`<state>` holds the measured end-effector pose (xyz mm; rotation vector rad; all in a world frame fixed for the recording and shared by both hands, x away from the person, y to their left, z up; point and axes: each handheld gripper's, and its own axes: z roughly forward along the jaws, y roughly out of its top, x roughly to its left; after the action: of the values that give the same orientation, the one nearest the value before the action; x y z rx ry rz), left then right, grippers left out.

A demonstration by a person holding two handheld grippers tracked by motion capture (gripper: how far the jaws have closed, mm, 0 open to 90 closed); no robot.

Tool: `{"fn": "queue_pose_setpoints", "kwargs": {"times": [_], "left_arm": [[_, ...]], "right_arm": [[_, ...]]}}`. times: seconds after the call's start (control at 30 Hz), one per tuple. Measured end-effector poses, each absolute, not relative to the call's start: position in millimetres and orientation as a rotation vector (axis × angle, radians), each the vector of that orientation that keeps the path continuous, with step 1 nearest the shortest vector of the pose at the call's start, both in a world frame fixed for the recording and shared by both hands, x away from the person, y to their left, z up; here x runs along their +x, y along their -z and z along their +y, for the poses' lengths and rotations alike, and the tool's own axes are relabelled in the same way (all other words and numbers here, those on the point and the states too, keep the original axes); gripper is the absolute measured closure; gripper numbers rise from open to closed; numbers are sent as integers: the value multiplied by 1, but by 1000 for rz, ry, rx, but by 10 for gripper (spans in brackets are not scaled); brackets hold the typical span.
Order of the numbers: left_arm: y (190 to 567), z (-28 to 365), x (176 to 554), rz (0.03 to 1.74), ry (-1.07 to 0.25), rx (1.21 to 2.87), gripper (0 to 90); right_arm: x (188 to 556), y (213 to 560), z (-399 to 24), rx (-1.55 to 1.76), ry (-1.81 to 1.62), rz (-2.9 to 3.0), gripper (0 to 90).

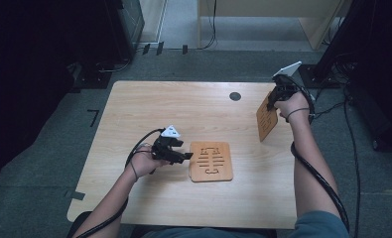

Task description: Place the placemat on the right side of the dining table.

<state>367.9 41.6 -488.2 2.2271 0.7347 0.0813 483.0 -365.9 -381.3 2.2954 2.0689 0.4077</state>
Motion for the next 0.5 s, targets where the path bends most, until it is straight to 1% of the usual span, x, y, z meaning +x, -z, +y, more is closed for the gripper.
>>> {"fn": "queue_pose_setpoints", "kwargs": {"times": [0.5], "left_arm": [[489, 40, 368, 730, -81, 2236, 299]], "right_arm": [[475, 375, -379, 2292, -395, 2045, 808]]}}
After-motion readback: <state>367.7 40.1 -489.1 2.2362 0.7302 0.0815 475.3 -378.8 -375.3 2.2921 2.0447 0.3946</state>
